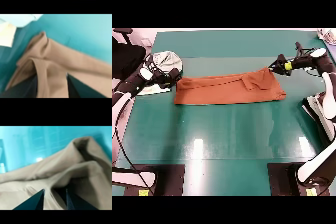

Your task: Fold the shirts.

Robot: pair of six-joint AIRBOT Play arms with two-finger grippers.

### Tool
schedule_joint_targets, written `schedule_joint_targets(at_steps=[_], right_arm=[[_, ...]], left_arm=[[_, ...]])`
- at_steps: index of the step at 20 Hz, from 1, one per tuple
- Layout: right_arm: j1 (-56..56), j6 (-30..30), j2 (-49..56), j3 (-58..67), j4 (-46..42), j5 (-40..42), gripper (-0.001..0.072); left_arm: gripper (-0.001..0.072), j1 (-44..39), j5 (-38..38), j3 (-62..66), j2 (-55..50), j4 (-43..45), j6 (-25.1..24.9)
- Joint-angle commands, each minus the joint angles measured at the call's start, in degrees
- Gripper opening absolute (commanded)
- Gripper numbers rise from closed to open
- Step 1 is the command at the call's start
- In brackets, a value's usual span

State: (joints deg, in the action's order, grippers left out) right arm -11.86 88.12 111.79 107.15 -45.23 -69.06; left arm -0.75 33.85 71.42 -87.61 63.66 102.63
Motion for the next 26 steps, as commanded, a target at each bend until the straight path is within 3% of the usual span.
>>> schedule_joint_targets(at_steps=[1, 3, 5, 6, 7, 11, 12, 13, 17, 21, 24, 26], right_arm=[[-3.0, -0.2, -4.6, 0.0, -15.7, -7.8, 0.0453], [-4.5, -0.1, -8.1, -1.1, -23.9, -11.0, 0.0716], [-7.6, -0.2, -10.5, -4.4, -20.2, -8.4, 0.0715], [-8.7, -0.3, -10.7, -5.8, -17.5, -8.5, 0.0715], [-9.9, -1.9, -10.4, -7.5, -14.4, -9.2, 0.0716], [-11.5, -7.1, -5.8, -11.5, -8.6, -11.6, 0.0716], [-11.4, -8.3, -4.8, -12.1, -7.8, -10.9, 0.0716], [-10.8, -9.2, -3.6, -12.0, -7.1, -10.0, 0.0715], [-8.3, -12.5, 0.9, -12.0, -5.8, -8.8, 0.0720], [-5.5, -18.8, 5.3, -12.0, 9.4, -8.9, 0.0720], [-2.1, -19.7, 5.5, -12.0, 9.2, -6.8, 0.0720], [-0.2, -19.8, 5.5, -12.0, 9.1, -5.4, 0.0654]], left_arm=[[0.0432, 0.0, 13.4, 5.9, 0.0, 0.9, -8.9], [0.0408, -0.6, 21.2, 10.8, 0.0, 0.9, -12.0], [0.0403, -2.4, 25.4, 14.6, 0.0, 1.7, -13.2], [0.0350, -3.8, 26.6, 16.1, -0.1, 3.5, -13.2], [0.0249, -5.2, 26.9, 17.0, -0.1, 5.6, -13.6], [0.0230, -9.5, 26.9, 17.6, -0.5, 9.6, -14.1], [0.0146, -9.9, 26.9, 17.6, -0.9, 9.7, -14.0], [0.0123, -10.2, 26.8, 17.6, -1.6, 9.7, -13.9], [0.0123, -12.6, 27.5, 17.6, -5.1, 9.8, -13.1], [0.0123, -15.4, 29.4, 17.7, -9.3, 11.0, -15.5], [0.0123, -16.0, 27.9, 17.7, -10.1, 11.0, -15.6], [0.0123, -16.0, 26.4, 17.7, -10.1, 11.0, -15.4]])
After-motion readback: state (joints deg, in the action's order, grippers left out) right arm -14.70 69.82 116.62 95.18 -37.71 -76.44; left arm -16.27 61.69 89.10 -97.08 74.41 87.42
